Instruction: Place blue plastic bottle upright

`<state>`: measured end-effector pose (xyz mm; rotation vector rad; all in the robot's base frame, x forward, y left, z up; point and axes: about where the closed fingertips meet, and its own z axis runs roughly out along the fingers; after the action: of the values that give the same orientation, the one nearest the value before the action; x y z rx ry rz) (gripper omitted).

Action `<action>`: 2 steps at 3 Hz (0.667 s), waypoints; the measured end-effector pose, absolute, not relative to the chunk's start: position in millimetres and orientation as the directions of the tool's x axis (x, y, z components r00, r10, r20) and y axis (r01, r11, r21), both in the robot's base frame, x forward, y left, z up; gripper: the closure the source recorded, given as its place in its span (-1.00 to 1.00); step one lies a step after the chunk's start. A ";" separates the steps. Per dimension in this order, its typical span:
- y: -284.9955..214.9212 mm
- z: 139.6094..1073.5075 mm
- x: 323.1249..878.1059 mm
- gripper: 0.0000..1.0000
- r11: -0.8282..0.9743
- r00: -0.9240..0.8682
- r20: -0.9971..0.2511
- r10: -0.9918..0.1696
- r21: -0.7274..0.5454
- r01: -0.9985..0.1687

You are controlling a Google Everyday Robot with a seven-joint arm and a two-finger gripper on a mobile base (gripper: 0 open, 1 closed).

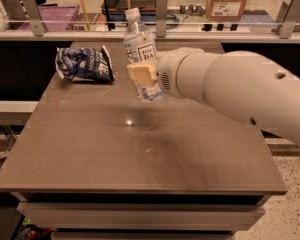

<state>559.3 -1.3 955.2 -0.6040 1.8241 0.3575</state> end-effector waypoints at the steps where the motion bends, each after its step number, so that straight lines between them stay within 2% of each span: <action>1: 2.0 953.5 571.4 1.00 0.835 -0.194 -0.965 -0.178 -0.044 -0.548; 2: -15.7 942.4 586.9 1.00 0.852 -0.131 -0.977 -0.167 -0.076 -0.519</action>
Offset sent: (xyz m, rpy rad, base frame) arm -0.0385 -0.0191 -0.0522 0.1209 -0.2399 0.0369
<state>586.9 -15.7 942.4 -0.5347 1.7001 0.3282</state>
